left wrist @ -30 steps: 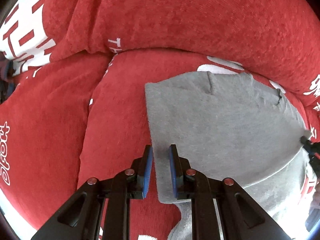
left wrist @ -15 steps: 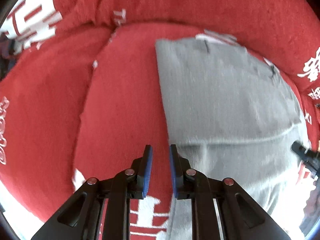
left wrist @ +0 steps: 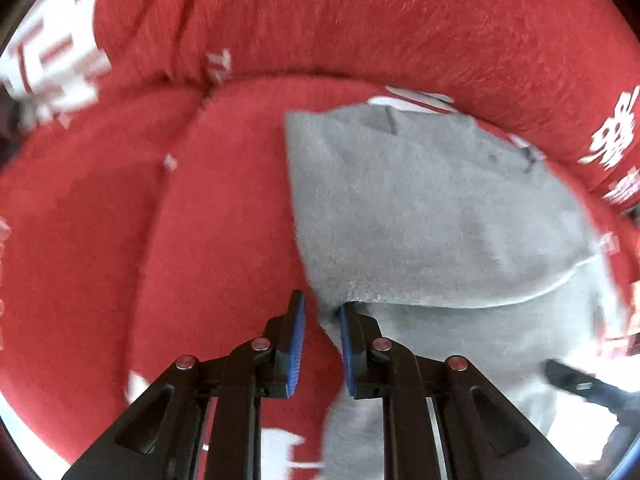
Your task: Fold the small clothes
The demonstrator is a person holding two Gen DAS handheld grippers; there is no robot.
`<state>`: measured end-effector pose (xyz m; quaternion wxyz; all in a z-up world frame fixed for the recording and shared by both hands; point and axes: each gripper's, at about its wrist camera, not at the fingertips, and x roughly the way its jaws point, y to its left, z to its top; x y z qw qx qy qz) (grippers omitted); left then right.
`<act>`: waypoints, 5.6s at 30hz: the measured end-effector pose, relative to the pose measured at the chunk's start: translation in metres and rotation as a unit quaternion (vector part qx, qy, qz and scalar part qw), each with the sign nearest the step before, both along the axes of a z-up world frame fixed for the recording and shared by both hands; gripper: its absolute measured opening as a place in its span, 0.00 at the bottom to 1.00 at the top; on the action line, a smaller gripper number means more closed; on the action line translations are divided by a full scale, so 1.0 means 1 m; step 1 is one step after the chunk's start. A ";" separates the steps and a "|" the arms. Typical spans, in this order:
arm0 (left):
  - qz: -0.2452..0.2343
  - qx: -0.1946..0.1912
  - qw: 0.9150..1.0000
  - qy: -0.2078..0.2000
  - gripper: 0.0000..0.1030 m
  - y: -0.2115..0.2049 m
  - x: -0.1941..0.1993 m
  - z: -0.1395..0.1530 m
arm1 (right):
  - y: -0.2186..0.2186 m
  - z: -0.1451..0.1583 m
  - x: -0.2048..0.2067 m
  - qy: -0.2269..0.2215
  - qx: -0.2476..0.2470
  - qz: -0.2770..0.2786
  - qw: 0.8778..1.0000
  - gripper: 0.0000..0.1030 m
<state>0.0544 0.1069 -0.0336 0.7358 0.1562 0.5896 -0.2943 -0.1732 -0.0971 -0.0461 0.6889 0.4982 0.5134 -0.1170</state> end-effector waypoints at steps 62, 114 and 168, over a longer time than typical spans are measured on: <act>-0.104 0.053 0.993 0.004 0.94 -0.134 -0.118 0.036 | -0.146 0.001 -0.103 -0.013 -0.008 -0.207 0.978 0.42; -0.229 0.070 0.970 0.047 0.94 -0.291 -0.238 0.010 | -0.239 -0.053 -0.412 -0.034 0.006 -0.544 0.838 0.45; 0.026 -0.025 0.997 0.070 0.94 -0.066 -0.026 0.012 | -0.126 -0.024 -0.012 -0.069 0.024 -0.166 0.983 0.40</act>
